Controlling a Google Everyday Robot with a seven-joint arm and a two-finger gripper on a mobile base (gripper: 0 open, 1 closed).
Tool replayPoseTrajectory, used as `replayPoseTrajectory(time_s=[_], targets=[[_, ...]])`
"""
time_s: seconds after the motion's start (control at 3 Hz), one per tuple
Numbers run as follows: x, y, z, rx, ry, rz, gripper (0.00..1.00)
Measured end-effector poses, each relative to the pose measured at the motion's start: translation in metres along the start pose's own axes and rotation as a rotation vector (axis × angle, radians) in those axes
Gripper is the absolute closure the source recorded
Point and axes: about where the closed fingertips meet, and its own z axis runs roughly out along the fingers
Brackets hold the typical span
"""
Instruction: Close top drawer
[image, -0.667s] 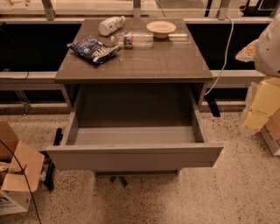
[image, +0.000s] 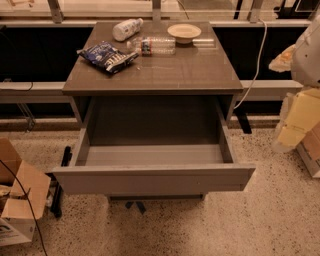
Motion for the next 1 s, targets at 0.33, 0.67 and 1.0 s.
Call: replayPoseTrajectory(time_s=[0.33, 0.67, 1.0], targets=[[0.002, 0.009, 0.028, -0.040, -0.031, 0.018, 0.33], [0.012, 0.022, 0.078, -0.108, -0.035, 0.035, 0.56], [0.013, 0.025, 0.087, -0.122, -0.031, 0.036, 0.80]])
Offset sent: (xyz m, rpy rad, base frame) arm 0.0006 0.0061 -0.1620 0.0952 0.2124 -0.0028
